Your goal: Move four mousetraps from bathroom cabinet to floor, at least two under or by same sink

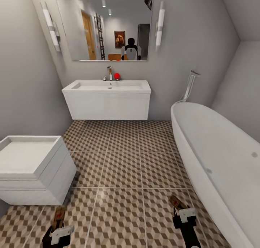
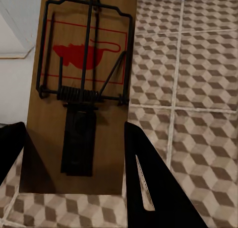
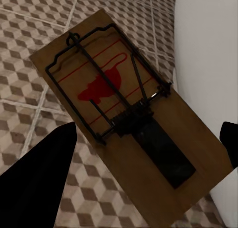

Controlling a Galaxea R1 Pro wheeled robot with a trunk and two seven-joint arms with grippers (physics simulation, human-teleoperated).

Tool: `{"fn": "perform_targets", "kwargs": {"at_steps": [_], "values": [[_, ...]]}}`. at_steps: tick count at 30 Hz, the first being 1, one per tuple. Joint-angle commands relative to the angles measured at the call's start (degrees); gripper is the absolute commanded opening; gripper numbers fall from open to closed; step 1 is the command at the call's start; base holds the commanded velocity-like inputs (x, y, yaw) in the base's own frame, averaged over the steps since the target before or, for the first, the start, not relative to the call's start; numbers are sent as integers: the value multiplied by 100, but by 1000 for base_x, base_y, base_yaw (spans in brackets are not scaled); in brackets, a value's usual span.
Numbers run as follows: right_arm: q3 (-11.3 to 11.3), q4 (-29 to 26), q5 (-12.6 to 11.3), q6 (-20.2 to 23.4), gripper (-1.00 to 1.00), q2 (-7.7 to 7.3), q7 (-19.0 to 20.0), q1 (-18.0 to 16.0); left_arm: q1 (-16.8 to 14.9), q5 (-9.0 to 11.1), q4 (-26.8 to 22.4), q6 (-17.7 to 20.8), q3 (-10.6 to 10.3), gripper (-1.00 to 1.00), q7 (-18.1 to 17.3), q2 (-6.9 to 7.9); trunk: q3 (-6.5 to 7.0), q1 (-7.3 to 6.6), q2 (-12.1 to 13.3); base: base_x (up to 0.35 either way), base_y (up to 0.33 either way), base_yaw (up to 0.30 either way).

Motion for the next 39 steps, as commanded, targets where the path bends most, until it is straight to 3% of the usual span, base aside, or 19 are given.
{"fn": "perform_targets", "kwargs": {"at_steps": [1, 26, 39], "values": [[34, 3, 32, 5, -100, -2, -56, -4, -5, -20, 14, -11, -43, -100, 58, -3, -5, 3, -2, 336, -17, 9], [34, 2, 37, 5, -100, -2, -56, -4, -3, -19, 15, -11, -38, -100, 58, -3, -5, 3, -2, 336, -1, 0], [34, 3, 181, 5, -100, -2, -56, -4, -5, -19, 15, -11, -38, -100, 58, -1, -5, 3, -2, 337, 0, 0]]}}
